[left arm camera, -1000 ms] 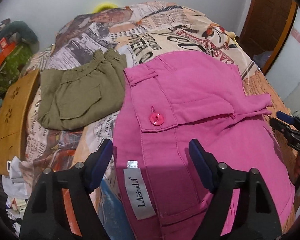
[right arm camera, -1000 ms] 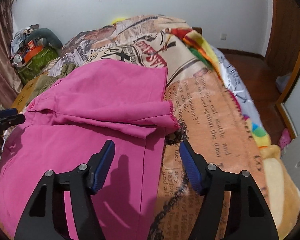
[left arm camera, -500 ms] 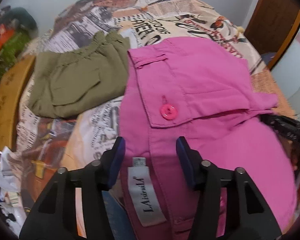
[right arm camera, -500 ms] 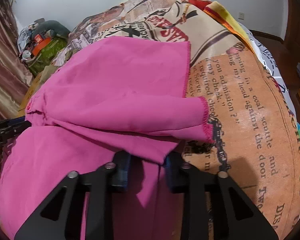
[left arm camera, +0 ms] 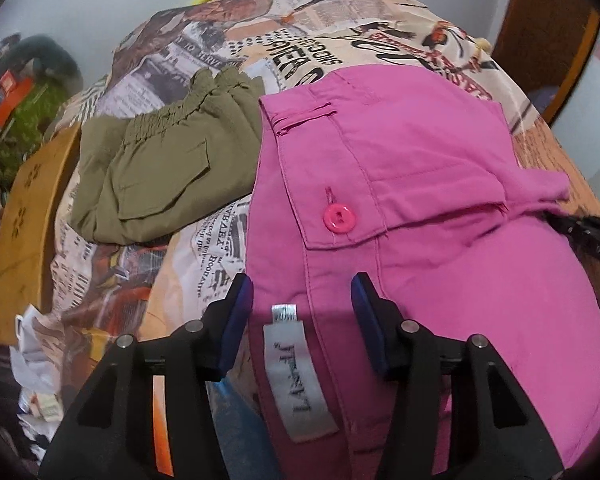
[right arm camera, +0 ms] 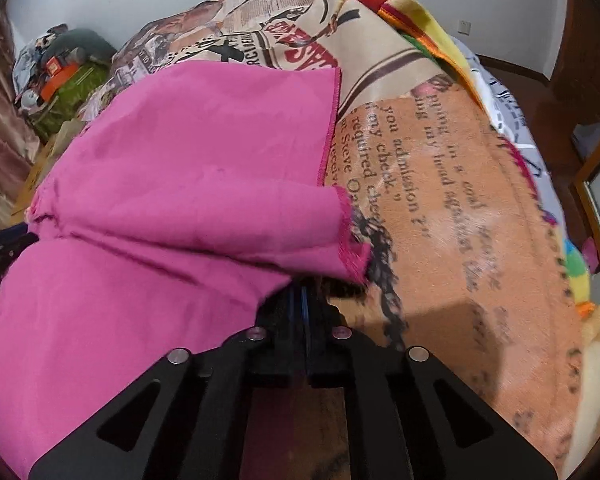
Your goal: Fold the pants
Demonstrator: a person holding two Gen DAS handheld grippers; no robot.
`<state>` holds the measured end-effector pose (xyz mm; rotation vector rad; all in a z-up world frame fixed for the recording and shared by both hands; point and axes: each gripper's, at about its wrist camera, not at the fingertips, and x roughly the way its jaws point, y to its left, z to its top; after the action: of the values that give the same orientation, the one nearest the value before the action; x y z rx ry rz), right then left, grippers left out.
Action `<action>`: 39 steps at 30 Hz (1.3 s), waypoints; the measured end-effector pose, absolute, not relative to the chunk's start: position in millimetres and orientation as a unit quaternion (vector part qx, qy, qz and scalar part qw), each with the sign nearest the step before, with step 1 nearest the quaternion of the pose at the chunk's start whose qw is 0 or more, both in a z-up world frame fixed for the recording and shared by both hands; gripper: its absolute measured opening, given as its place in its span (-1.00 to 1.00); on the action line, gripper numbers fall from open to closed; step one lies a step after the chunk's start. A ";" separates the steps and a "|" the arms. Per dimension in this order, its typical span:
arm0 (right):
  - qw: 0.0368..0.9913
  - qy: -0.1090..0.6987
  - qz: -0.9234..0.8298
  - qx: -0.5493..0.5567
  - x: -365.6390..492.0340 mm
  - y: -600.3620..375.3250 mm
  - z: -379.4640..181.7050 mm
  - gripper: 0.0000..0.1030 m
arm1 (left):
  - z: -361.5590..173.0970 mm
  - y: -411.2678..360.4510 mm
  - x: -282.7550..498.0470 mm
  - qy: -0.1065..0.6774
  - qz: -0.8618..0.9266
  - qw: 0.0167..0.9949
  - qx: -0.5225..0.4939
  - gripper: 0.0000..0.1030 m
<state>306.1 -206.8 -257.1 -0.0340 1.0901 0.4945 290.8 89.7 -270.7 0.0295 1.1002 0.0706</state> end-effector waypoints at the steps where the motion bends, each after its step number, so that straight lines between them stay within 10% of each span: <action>1: 0.827 0.510 0.236 -0.015 302.2 -211.0 -252.9 -0.72 | -266.8 89.7 289.0 0.521 0.031 0.853 0.018 0.02; 5: 0.841 0.483 0.243 -0.002 291.8 -225.6 -234.4 -0.18 | -248.8 91.8 285.1 0.507 0.023 0.861 0.023 0.03; 23: 0.825 0.508 0.230 0.088 335.1 -215.3 -260.2 -0.05 | -279.6 102.5 347.7 0.564 -0.025 0.820 -0.098 0.19; 31: 0.825 0.493 0.265 0.070 336.6 -196.3 -262.9 -0.76 | -279.4 85.5 343.4 0.544 -0.019 0.838 -0.034 -0.05; 39: 0.847 0.466 0.252 -0.047 332.5 -175.8 -263.7 -0.85 | -280.7 87.0 339.2 0.518 0.028 0.855 0.004 -0.21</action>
<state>332.5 -175.8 -263.7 -0.0989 0.9820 0.5311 339.2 87.0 -280.7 0.0090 1.0891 0.0591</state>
